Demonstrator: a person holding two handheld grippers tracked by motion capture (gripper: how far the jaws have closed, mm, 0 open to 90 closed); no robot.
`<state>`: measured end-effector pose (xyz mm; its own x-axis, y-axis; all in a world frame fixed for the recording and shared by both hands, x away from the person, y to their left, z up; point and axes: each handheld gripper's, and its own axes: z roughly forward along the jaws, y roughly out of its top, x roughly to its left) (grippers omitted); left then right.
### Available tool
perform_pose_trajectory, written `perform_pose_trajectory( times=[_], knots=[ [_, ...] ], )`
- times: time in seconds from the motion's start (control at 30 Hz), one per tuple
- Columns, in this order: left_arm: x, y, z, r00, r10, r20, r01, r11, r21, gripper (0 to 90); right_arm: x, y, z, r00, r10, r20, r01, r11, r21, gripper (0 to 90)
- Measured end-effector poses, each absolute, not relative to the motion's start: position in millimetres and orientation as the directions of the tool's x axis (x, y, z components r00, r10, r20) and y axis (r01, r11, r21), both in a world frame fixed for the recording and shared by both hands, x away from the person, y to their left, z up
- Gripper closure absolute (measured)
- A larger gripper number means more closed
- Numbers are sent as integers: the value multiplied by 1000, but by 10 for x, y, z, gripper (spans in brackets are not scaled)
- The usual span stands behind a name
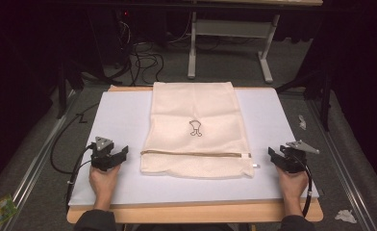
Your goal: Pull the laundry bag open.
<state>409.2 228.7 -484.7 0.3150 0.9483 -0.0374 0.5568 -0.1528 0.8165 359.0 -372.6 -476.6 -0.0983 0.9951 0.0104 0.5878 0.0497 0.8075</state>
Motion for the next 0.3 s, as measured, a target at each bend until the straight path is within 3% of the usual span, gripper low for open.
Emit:
perform_pose_trajectory(
  times=[0.3],
  knots=[
    [4104, 2289, -4850, 321, 946, -44, 566, -154, 810, 375, 3593, -3721, -4768, -94, 995, 22, 596, 39, 802, 474]
  ],
)
